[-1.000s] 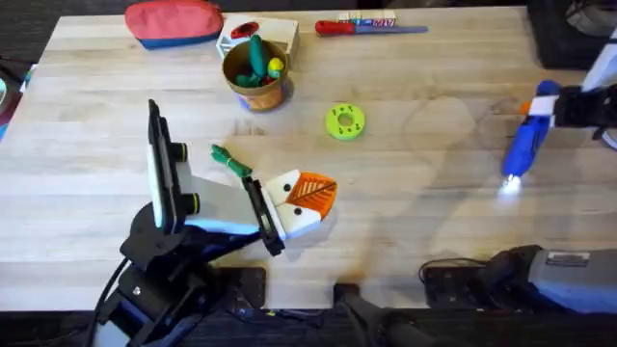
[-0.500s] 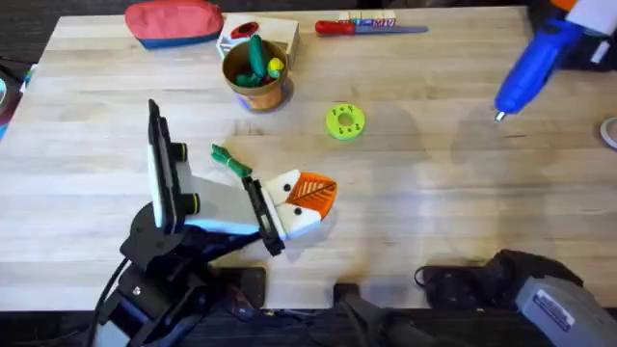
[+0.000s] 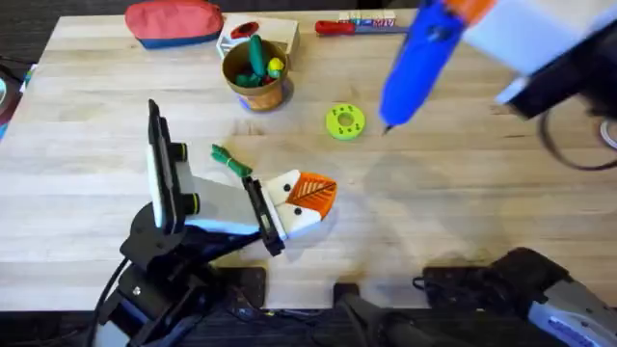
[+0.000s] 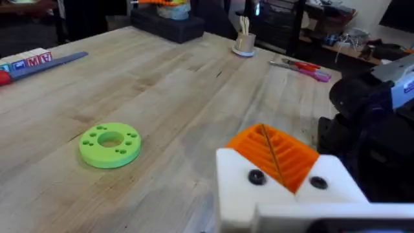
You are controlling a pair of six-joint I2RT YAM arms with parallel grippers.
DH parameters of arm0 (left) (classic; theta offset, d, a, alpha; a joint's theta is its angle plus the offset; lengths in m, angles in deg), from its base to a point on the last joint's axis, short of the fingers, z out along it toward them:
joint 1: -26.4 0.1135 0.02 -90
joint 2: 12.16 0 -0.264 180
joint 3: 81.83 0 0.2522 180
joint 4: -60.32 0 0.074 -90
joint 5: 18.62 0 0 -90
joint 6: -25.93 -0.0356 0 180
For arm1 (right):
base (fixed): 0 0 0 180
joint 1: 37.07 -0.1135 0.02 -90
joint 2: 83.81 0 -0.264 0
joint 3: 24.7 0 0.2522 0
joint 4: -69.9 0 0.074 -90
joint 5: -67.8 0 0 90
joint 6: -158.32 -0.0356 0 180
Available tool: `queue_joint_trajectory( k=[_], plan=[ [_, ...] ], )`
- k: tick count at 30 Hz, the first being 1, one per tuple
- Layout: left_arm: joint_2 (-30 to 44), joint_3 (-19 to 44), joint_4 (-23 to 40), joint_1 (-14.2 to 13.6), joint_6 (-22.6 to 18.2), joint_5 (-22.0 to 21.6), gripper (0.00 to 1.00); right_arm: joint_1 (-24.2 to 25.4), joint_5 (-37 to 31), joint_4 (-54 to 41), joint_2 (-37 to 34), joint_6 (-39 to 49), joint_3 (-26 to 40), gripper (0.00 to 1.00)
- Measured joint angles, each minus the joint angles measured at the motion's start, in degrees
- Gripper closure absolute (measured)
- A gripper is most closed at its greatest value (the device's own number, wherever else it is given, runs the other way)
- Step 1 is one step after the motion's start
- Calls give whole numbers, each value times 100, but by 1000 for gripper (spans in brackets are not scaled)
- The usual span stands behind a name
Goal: Pick up the gripper from the table and insert it into the empty holder that is missing its gripper. Then pick up a screw, insert it into the mounting hole, and use the screwdriver to tighten it. Finally, clean up the table by picking up the vegetable and placing it into the bucket.
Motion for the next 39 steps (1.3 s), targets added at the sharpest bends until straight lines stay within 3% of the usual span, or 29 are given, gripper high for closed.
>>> queue_joint_trajectory(
  k=[7,14,22,39],
  plan=[
    [0,0,0,0,0,-2,995,-1649,-485,1821,-320,-138,-950,994],
    [0,0,2,0,0,-2,995,-2521,-687,2846,-1258,-127,-999,994],
    [-1,0,2,0,0,-1,995,-2954,-709,3459,-1982,257,-1019,994],
    [0,0,2,0,0,-2,995,-3019,-709,3531,-1731,726,-1130,994]
  ],
)
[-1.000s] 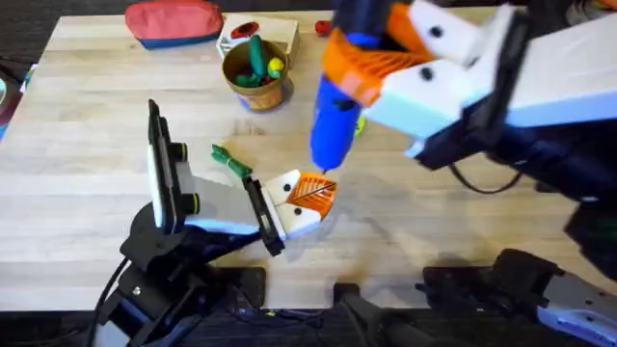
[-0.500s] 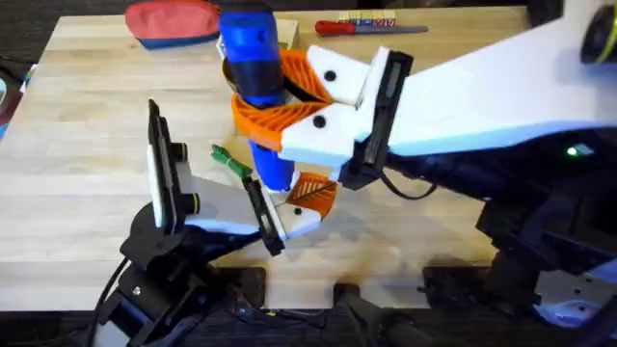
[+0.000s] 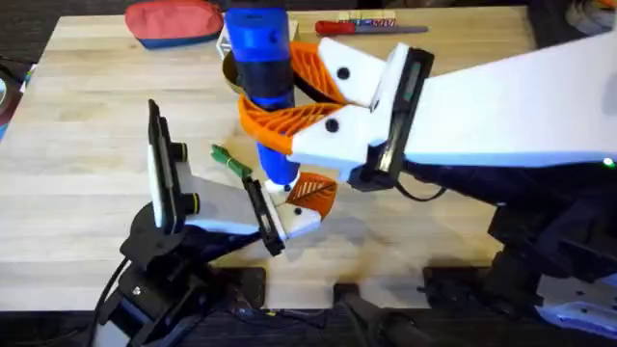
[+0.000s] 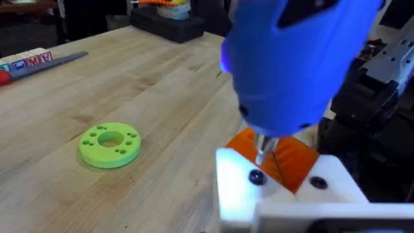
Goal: Pick up the gripper from the table and insert it into the empty holder that is missing its gripper. Then pick up a screw, insert it into the mounting hole, and use the screwdriver to tighten it. Finally, clean up the table by picking up the vegetable and placing it into the bucket.
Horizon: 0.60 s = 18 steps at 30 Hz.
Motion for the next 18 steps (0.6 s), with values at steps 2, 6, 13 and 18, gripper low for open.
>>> queue_joint_trajectory(
  k=[2,6,13,18],
  plan=[
    [1,0,0,0,0,2,995,2,0,-20,1,6,0,994],
    [1,0,0,0,0,2,995,1,0,-132,1,21,0,994],
    [1,0,0,0,0,0,995,0,0,-234,-1,-3,0,994],
    [-1,0,0,0,0,0,995,1,0,-249,-9,-6,0,994]
  ],
)
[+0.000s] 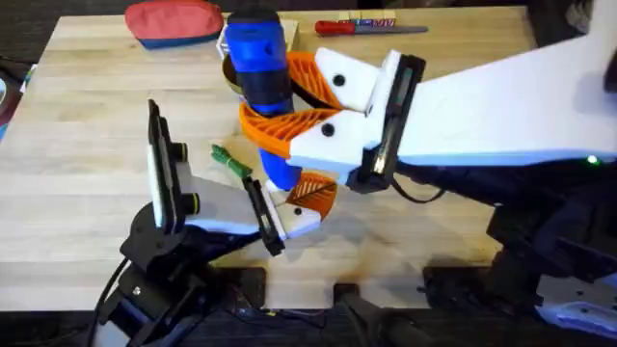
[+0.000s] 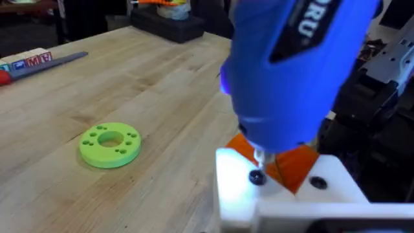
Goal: Pick up the gripper from the table and insert it into the empty holder that is missing its gripper. Then pick up a screw, insert it into the mounting hole, and use the screwdriver to tighten it. Finally, clean up the table by picking up the vegetable and placing it into the bucket.
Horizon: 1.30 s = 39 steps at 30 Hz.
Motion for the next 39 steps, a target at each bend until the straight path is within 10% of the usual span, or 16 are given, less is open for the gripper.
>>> queue_joint_trajectory(
  k=[39],
  plan=[
    [1,0,2,0,2,-3,995,-6,-4,278,-153,-39,-2,994]
  ],
)
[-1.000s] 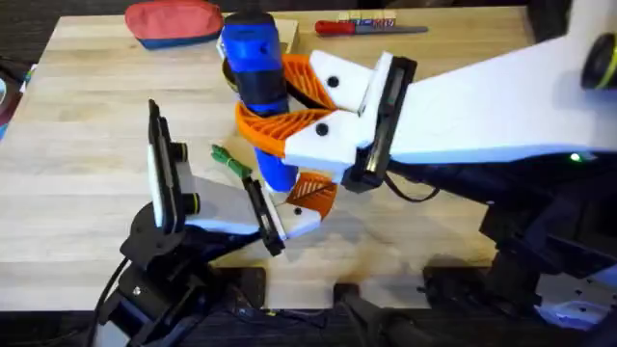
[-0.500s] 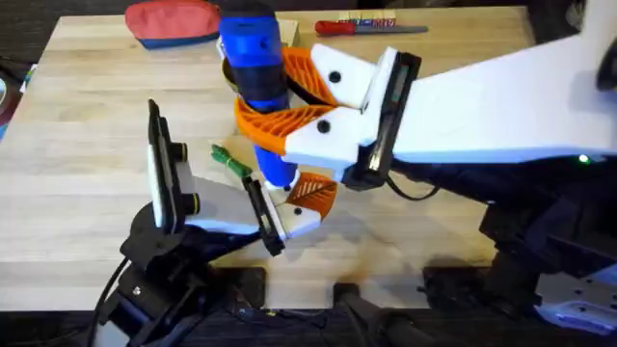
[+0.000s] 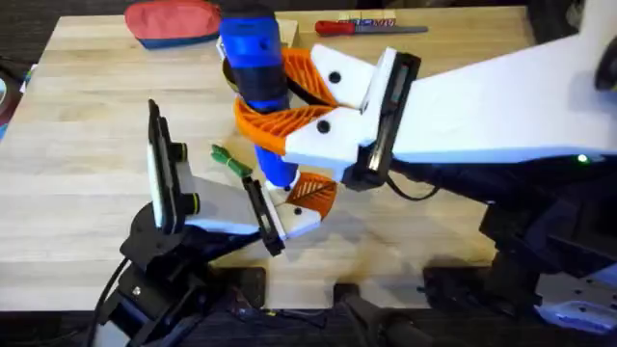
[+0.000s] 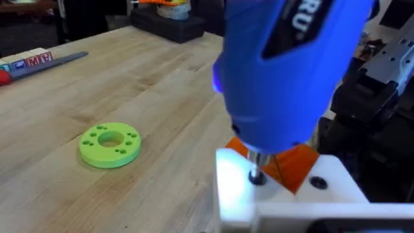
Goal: Pick up the gripper from the table and insert it into the empty holder that is missing its gripper. Then pick up a screw, insert it into the mounting hole, and use the screwdriver to tighten it. Finally, clean up the table by picking up the vegetable and placing it into the bucket.
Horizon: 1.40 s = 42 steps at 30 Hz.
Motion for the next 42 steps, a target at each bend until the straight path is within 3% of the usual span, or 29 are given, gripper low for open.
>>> queue_joint_trajectory(
  k=[42],
  plan=[
    [0,0,0,0,0,0,995,2,-22,-273,173,68,0,994]
  ],
)
